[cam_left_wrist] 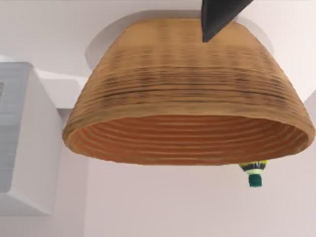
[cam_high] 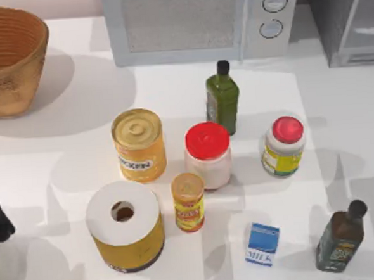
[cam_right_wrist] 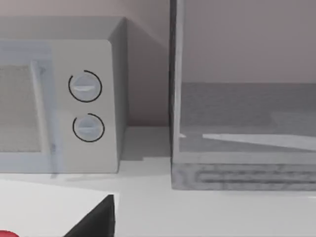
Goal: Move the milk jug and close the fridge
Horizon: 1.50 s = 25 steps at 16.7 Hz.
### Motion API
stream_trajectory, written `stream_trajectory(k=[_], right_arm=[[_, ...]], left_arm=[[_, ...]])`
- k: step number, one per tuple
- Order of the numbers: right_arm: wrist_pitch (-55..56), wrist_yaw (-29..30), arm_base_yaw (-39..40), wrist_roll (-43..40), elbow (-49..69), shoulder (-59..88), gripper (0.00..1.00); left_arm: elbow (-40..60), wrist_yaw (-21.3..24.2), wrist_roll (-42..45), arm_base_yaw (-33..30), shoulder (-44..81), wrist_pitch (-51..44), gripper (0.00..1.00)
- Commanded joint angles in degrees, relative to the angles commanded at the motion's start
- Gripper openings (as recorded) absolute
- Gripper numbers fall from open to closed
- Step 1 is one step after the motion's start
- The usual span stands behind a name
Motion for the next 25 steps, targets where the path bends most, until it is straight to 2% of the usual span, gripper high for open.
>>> stream_trajectory(k=[6, 8, 10, 17, 21, 25], right_arm=[[13.9, 17.9, 17.9, 0.4, 0.6, 14.3, 1.00], [17.4, 22.0, 22.0, 0.5, 0.6, 18.1, 1.00], [19.0, 23.8, 23.7, 0.5, 0.7, 19.9, 1.00], [17.2, 24.0, 24.6, 2.3, 2.2, 21.2, 1.00], [6.6, 25.8, 29.8, 13.1, 11.7, 28.9, 1.00], [-12.0, 28.5, 36.9, 33.2, 26.3, 40.5, 1.00]], left_arm=[[0.0, 0.0, 0.0, 0.0, 0.0, 0.0, 1.00], [0.0, 0.0, 0.0, 0.0, 0.0, 0.0, 1.00], [0.0, 0.0, 0.0, 0.0, 0.0, 0.0, 1.00], [0.0, 0.0, 0.0, 0.0, 0.0, 0.0, 1.00], [0.0, 0.0, 0.0, 0.0, 0.0, 0.0, 1.00], [0.0, 0.0, 0.0, 0.0, 0.0, 0.0, 1.00]])
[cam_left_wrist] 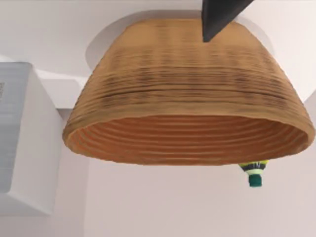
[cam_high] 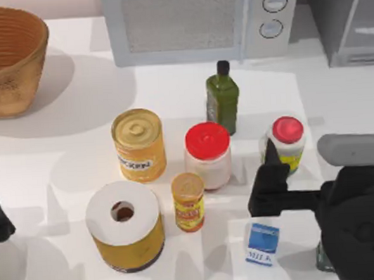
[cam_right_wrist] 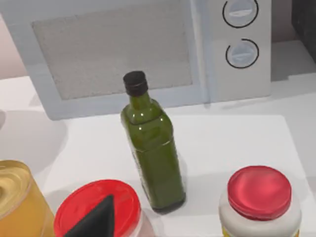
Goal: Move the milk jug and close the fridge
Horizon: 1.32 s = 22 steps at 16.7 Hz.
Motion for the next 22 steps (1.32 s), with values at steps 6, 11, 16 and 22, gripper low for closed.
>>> stream_trajectory(k=[6, 11, 16, 22], right_arm=[[-33.8, 5.6, 10.2, 42.1, 20.8, 23.6, 1.00], [-60.1, 10.2, 15.7, 76.0, 32.7, 43.3, 1.00], [-78.9, 13.8, 18.3, 97.7, 38.8, 58.6, 1.00], [-85.1, 15.0, 18.6, 104.6, 39.4, 64.6, 1.00]], left_arm=[[0.0, 0.0, 0.0, 0.0, 0.0, 0.0, 1.00], [0.0, 0.0, 0.0, 0.0, 0.0, 0.0, 1.00], [0.0, 0.0, 0.0, 0.0, 0.0, 0.0, 1.00], [0.0, 0.0, 0.0, 0.0, 0.0, 0.0, 1.00]])
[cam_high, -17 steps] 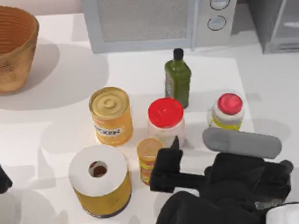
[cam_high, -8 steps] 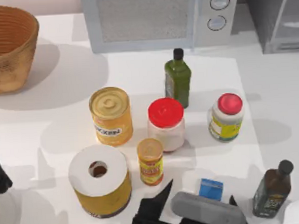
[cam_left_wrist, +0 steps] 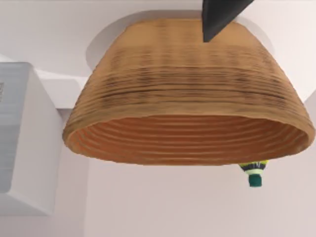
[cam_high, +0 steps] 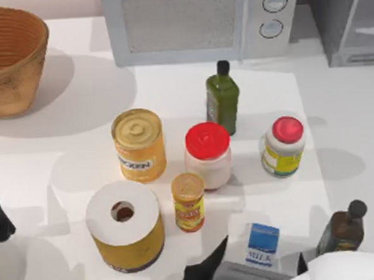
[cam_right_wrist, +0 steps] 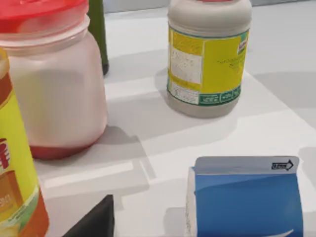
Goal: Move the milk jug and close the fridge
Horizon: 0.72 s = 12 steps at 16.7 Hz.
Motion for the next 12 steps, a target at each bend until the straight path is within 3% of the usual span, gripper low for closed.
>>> stream_trajectory(k=[6, 12], right_arm=[[1.5, 0.3, -0.7, -1.7, -0.1, -0.3, 1.00], [12.3, 2.9, -4.4, -12.4, -2.4, -2.2, 1.00]], left_arm=[[0.0, 0.0, 0.0, 0.0, 0.0, 0.0, 1.00], [0.0, 0.0, 0.0, 0.0, 0.0, 0.0, 1.00]])
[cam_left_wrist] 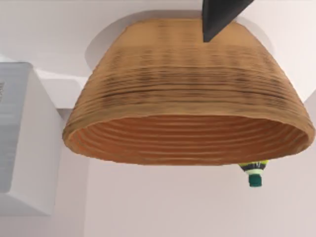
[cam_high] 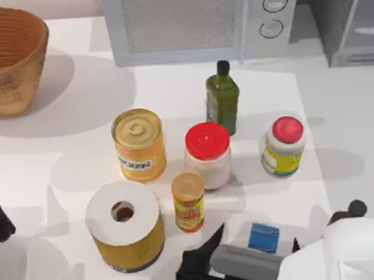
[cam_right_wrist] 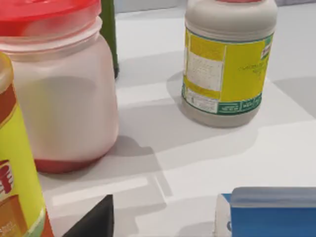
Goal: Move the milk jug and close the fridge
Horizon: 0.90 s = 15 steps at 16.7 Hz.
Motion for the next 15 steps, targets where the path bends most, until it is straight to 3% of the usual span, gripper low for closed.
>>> stream_trajectory(k=[5, 10, 15], right_arm=[[9.7, 1.3, -2.5, -8.2, -4.1, -2.3, 1.00], [11.0, 1.4, -2.8, -9.1, -4.9, -2.7, 1.00], [11.0, 1.4, -2.8, -9.1, -4.9, -2.7, 0.62]], left_arm=[[0.0, 0.0, 0.0, 0.0, 0.0, 0.0, 1.00], [0.0, 0.0, 0.0, 0.0, 0.0, 0.0, 1.00], [0.0, 0.0, 0.0, 0.0, 0.0, 0.0, 1.00]])
